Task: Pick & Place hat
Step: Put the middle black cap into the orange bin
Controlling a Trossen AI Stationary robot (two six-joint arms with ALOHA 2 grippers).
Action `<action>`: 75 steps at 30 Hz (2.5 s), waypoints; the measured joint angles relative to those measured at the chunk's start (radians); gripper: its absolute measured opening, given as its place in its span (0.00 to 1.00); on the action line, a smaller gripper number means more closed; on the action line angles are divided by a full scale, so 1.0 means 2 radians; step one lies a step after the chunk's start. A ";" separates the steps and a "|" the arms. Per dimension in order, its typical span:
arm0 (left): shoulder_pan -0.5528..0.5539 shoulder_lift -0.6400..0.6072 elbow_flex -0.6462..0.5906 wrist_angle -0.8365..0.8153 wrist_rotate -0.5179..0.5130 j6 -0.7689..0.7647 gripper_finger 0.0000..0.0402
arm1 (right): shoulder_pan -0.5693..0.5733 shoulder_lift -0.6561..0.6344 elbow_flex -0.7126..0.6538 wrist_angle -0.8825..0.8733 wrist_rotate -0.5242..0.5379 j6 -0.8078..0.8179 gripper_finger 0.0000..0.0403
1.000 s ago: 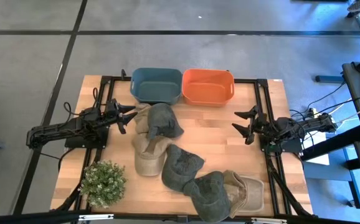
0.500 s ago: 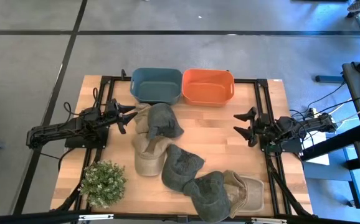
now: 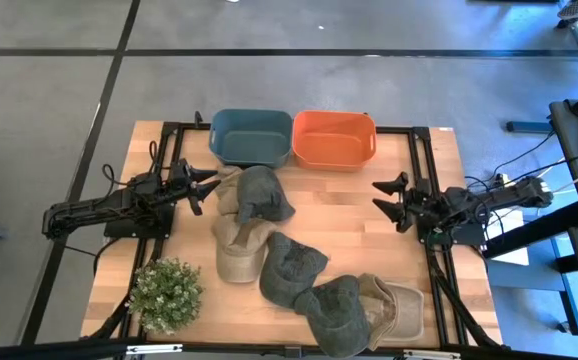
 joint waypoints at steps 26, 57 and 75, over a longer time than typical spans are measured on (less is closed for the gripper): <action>0.000 0.000 0.000 0.000 0.000 0.000 0.42 | -0.016 0.535 0.339 -0.118 -0.058 -0.064 0.73; 0.000 0.000 0.000 0.000 0.000 0.000 0.42 | -0.054 0.832 0.419 -0.121 -0.235 -0.068 0.71; 0.000 0.000 0.000 0.000 0.000 0.000 0.42 | -0.054 0.819 0.417 -0.147 -0.215 -0.091 0.13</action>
